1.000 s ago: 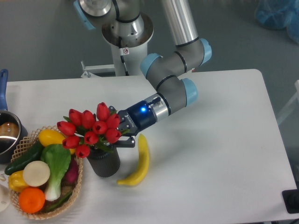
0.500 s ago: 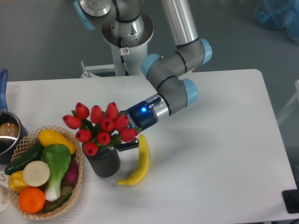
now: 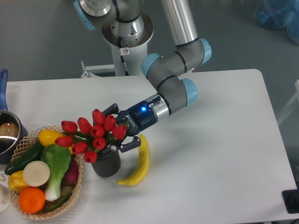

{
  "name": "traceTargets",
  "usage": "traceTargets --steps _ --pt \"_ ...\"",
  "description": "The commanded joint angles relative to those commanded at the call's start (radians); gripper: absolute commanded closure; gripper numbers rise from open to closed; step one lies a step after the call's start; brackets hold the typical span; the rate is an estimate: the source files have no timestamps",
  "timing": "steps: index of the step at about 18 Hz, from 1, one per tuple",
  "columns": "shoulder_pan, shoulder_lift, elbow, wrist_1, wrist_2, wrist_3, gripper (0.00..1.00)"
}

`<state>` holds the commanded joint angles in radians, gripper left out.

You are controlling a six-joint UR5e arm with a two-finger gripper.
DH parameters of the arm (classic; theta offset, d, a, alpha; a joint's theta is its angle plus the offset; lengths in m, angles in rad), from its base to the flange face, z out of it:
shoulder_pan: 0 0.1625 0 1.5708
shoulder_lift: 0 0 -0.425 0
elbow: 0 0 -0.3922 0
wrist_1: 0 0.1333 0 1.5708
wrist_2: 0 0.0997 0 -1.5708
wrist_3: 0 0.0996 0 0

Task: Insert the flowers into the vase
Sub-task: 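Push the tulips deeper into the vase and straighten them, then open the gripper and lift it away from the tulips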

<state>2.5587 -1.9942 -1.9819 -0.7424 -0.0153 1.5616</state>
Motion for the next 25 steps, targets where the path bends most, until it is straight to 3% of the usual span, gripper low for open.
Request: traceTargets --steps 4,11,17,22,25 --pt "0.002 0.003 0.0 0.0 0.008 0.0 0.0" --pt "0.051 0.087 -0.002 -0.002 0.15 -0.009 0.0" --pt "0.089 0.21 0.003 -0.005 0.417 -0.011 0.0" --pt "0.126 0.276 0.015 -0.005 0.719 -0.052 0.0" --pt "0.161 0.324 0.063 -0.008 0.92 -0.067 0.0"
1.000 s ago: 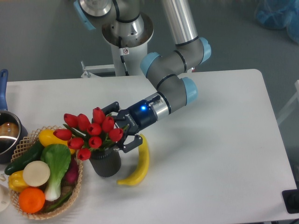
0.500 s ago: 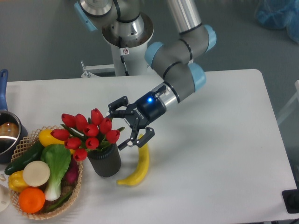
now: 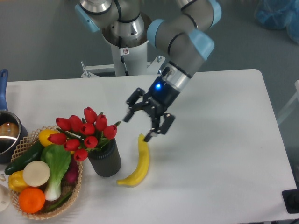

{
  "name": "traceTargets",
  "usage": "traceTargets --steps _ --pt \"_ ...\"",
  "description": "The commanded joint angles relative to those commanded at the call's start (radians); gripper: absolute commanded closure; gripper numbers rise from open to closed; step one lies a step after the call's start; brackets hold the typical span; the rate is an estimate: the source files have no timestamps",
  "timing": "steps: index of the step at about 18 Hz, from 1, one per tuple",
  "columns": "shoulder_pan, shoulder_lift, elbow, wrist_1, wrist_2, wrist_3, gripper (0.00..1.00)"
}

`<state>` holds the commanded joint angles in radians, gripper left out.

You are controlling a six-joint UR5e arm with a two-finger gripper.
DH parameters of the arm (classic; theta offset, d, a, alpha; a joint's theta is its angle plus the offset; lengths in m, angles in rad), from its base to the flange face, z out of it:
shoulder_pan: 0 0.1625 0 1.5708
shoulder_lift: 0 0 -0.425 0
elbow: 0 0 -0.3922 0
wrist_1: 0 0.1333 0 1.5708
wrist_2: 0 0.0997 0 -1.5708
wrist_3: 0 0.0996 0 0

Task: Insert the flowers into the vase
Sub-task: 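Open the gripper and lift it away from the tulips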

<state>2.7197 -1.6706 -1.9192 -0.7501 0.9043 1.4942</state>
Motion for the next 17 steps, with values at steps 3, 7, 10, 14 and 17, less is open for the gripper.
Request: traceTargets --steps 3,7,10,14,17 --pt "0.012 0.029 0.025 -0.008 0.167 -0.005 0.0" --pt "0.005 0.08 0.055 -0.104 0.349 0.008 0.0" --pt "0.005 0.117 0.048 -0.147 0.373 0.011 0.0" --pt "0.012 0.127 0.037 -0.149 0.372 0.012 0.0" --pt "0.009 0.127 0.035 -0.149 0.372 0.012 0.0"
